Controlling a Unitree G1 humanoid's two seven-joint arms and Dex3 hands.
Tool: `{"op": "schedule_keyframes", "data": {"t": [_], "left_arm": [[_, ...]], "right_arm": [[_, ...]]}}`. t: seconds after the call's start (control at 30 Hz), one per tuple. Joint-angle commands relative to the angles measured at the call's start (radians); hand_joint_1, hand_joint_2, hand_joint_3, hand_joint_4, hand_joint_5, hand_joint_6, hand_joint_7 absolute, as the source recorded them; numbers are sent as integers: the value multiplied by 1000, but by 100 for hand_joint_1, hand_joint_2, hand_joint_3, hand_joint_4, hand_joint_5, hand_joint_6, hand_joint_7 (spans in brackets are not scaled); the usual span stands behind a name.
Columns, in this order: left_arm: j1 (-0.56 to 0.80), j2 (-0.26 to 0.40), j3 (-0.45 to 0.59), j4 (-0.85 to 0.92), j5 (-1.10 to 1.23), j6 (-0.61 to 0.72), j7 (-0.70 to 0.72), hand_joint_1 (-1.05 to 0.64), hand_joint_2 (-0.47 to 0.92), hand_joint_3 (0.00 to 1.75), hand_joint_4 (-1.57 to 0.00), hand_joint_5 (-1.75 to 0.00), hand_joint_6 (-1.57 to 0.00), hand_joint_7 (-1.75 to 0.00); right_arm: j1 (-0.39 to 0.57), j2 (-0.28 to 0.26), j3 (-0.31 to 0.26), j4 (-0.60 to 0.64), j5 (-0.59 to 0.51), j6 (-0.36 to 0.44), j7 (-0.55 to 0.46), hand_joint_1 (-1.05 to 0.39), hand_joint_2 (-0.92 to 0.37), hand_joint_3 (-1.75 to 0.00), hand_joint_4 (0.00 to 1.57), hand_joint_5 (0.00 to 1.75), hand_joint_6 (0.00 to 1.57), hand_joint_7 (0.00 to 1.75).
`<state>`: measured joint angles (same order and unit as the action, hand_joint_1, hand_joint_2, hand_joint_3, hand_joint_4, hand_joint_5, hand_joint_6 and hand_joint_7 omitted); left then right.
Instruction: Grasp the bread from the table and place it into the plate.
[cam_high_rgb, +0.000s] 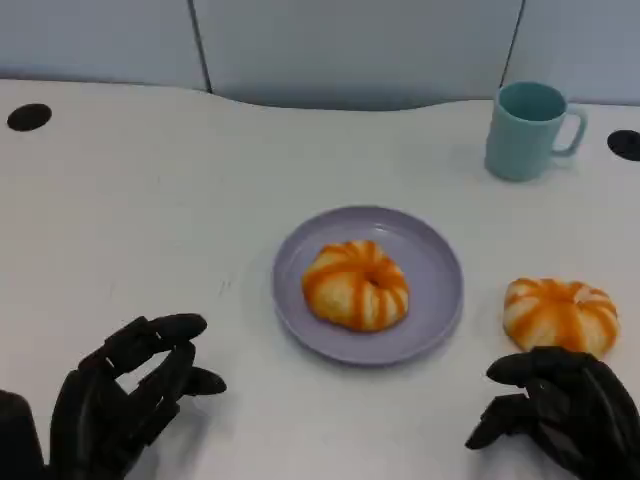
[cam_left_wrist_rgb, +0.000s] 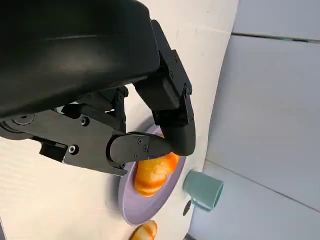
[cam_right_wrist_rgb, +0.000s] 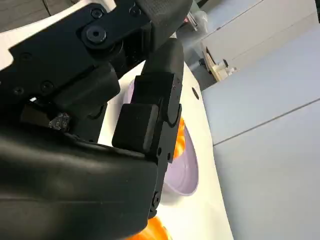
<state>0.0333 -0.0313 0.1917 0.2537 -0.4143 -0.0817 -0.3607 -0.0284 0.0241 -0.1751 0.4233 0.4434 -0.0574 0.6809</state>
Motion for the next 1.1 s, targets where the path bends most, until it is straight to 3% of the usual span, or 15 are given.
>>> {"op": "schedule_keyframes", "data": {"t": [0.03,0.17,0.67,0.9,1.1], "left_arm": [[9,0,14,1,-13,21,9,-21,92,51,-68,-143,-61,-124],[13,-7,21,-11,-34,68,12,-19,92,53,-68,-149,-58,-136],[-36,-20,29,51,-7,49,27,-19,90,54,-66,-156,-58,-140],[-54,-17,29,77,4,37,25,-20,80,74,-66,-159,-59,-140],[-51,-14,29,74,16,42,30,-20,89,59,-67,-151,-59,-134]], "right_arm": [[-5,-19,-14,9,9,-9,6,-102,-72,0,157,43,155,1],[-7,-26,-19,15,7,-8,8,-102,-73,0,157,43,155,1],[-47,-48,-40,102,-8,-58,8,-101,-75,-1,157,45,155,1],[-64,-47,-48,138,-2,-78,30,-98,-75,-1,156,45,153,0],[-67,-45,-45,144,-11,-88,24,-99,-76,-1,157,45,154,0]]}}
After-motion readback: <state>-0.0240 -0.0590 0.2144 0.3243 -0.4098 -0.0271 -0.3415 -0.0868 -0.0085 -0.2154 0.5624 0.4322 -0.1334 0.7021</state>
